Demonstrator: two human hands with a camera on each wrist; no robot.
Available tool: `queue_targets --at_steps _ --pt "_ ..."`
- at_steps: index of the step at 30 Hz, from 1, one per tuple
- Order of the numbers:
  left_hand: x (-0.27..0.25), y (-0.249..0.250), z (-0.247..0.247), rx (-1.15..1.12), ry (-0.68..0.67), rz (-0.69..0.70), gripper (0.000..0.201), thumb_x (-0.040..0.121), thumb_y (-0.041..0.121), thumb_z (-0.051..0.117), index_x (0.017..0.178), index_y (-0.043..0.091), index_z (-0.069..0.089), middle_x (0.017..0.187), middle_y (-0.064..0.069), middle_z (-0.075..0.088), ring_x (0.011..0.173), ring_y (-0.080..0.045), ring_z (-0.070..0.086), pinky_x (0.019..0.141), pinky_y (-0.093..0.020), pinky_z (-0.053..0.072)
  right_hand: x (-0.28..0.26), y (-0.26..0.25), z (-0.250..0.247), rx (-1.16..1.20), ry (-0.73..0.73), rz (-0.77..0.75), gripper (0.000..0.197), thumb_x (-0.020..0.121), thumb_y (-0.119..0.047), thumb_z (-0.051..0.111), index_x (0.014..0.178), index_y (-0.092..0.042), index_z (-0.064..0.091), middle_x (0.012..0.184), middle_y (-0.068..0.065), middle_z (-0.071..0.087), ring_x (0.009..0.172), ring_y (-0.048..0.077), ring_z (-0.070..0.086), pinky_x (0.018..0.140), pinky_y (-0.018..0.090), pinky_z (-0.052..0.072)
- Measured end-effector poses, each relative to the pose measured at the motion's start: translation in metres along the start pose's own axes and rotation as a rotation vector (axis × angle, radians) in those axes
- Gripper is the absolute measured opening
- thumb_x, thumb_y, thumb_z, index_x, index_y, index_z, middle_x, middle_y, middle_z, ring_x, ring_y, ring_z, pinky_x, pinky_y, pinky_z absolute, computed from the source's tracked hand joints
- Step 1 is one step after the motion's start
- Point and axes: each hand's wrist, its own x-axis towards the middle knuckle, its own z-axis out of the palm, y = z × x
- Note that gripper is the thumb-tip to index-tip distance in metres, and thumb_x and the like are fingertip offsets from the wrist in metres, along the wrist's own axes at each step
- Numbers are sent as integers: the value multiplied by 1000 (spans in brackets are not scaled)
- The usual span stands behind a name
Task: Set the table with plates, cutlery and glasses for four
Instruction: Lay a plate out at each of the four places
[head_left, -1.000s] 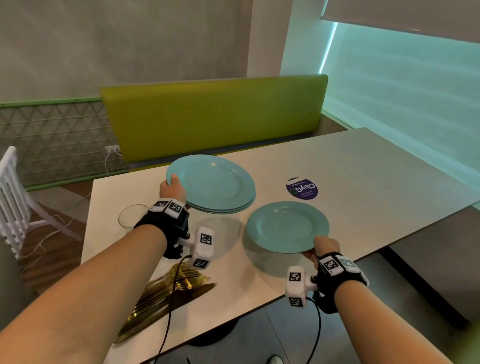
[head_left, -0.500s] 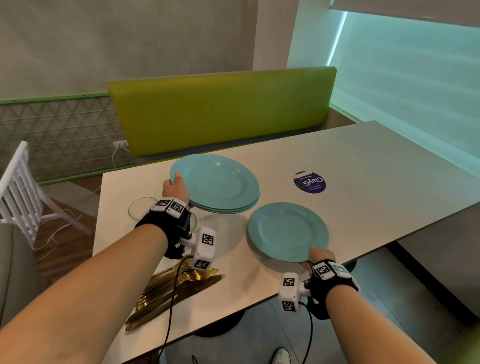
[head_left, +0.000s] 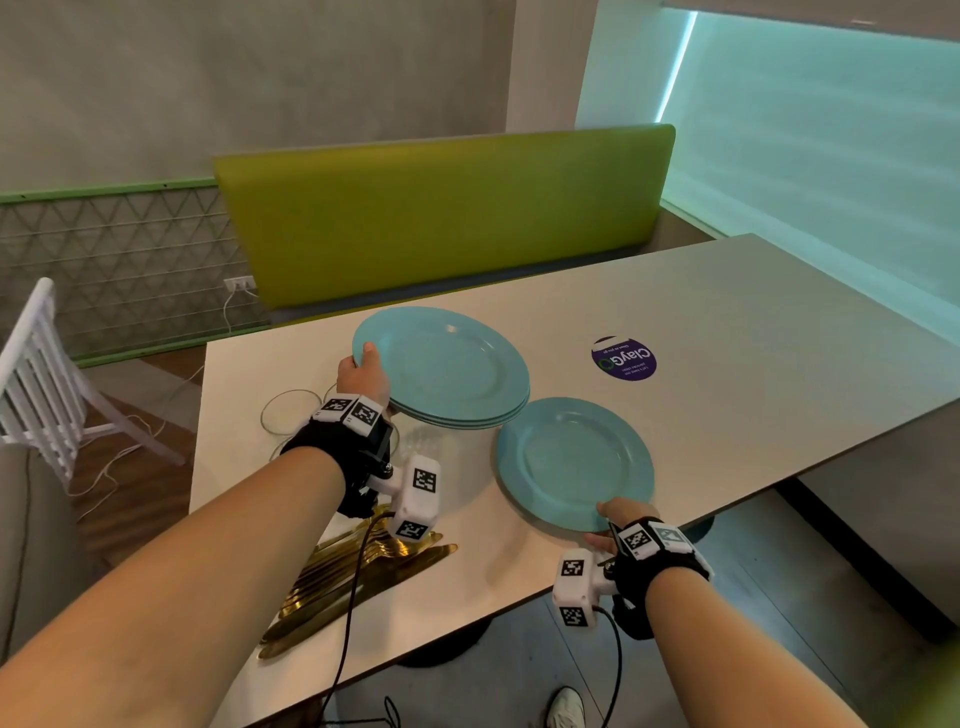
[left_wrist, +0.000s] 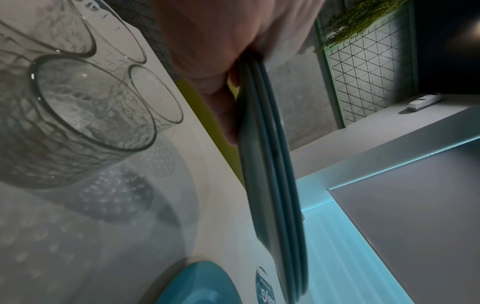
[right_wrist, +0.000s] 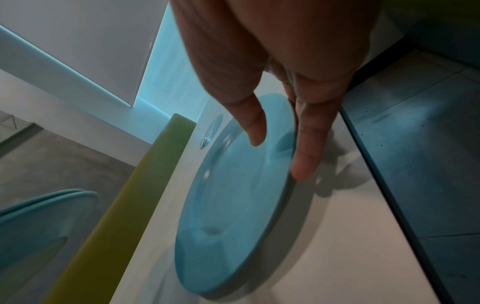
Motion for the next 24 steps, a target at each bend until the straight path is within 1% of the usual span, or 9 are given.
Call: queue_targets --at_steps 2,4,8,10,12,13,14,17,24 --pt "0 -1 1 3 -1 -5 48 97 41 37 134 10 43 129 -15 57 111 -36 60 81 -43 53 0 -2 3 -60 27 22 28 93 -4 50 121 0 50 85 13 54 65 24 57 42 30 54" --pt "1 -1 2 -4 -5 -10 47 98 40 37 134 10 43 128 -15 57 111 -36 60 80 -42 53 -3 -4 6 -84 80 60 16 93 -4 50 109 -1 50 73 15 48 60 29 56 43 32 54" --pt "2 -2 3 0 -10 -9 48 98 39 38 135 10 44 129 -16 56 111 -36 59 79 -42 53 -4 -5 12 -81 90 98 23 93 -3 50 115 0 48 73 17 47 58 32 57 35 31 50" --pt "3 -1 3 -12 -14 -8 48 97 39 39 134 10 44 128 -16 57 111 -37 60 81 -44 54 -6 -8 14 -84 72 101 26 93 -3 49 119 1 48 73 17 48 64 34 62 44 33 55" --pt "3 0 3 -35 -22 -14 49 96 41 40 134 10 44 128 -16 57 110 -37 60 85 -48 54 -11 -10 16 -109 48 118 24 93 -3 49 117 3 51 72 18 49 82 39 66 72 40 58" --pt "4 0 3 -42 -26 -18 50 95 42 40 134 10 44 128 -16 57 110 -37 60 86 -50 54 -11 -9 16 -102 42 116 20 93 -3 49 113 1 51 72 18 49 84 39 66 82 44 57" --pt "5 0 3 -47 -27 -20 50 95 43 41 133 10 44 128 -16 57 110 -37 60 87 -52 53 -13 -8 17 -81 38 114 15 92 -3 49 108 -1 49 74 18 49 78 38 66 84 46 55" --pt "4 2 3 -47 -27 -21 50 95 42 41 133 10 44 128 -15 58 110 -37 60 90 -54 52 -14 -3 19 -37 40 105 16 89 -6 51 102 -2 43 83 20 55 67 35 64 77 47 58" --pt "9 1 3 -66 -29 -25 49 95 42 40 133 11 44 128 -15 57 110 -37 60 89 -53 53 -17 -5 17 -84 37 107 10 88 -9 52 93 -4 47 89 21 60 76 38 67 80 50 57"
